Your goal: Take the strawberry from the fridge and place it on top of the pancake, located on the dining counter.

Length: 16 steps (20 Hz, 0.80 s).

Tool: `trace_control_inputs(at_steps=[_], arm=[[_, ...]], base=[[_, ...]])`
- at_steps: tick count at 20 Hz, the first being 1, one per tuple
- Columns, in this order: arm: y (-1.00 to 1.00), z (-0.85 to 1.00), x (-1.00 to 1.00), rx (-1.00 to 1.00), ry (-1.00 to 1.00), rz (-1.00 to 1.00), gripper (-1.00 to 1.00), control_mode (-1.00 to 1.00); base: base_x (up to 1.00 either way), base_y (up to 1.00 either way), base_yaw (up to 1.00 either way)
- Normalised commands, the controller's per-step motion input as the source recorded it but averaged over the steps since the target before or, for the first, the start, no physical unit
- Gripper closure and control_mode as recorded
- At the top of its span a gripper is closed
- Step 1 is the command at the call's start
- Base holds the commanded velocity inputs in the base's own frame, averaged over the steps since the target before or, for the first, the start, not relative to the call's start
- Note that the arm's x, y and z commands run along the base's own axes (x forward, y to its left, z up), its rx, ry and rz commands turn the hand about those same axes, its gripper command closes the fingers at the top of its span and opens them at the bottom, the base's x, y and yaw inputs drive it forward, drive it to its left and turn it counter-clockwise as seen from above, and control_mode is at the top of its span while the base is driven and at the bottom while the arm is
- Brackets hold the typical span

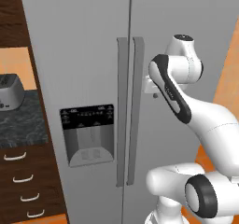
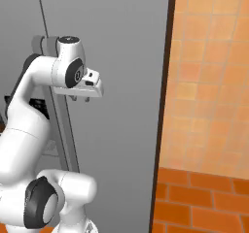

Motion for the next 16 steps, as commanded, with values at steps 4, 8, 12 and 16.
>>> trace_control_inputs(at_steps=[4, 8, 12, 16], arm=[[0.0, 0.0, -0.01, 0.0, 0.0, 0.0, -1.0, 1.0], [0.0, 0.0, 0.0, 0.0, 0.0, 0.0, -1.0, 1.0], [0.0, 0.0, 0.0, 0.0, 0.0, 0.0, -1.0, 1.0], [0.0, 0.0, 0.0, 0.0, 0.0, 0.0, -1.0, 1.0]], base=[[-0.45, 0.04, 0.0], [-0.59, 0.42, 0.0], [-0.04, 0.7, 0.0], [0.09, 0.3, 0.0]])
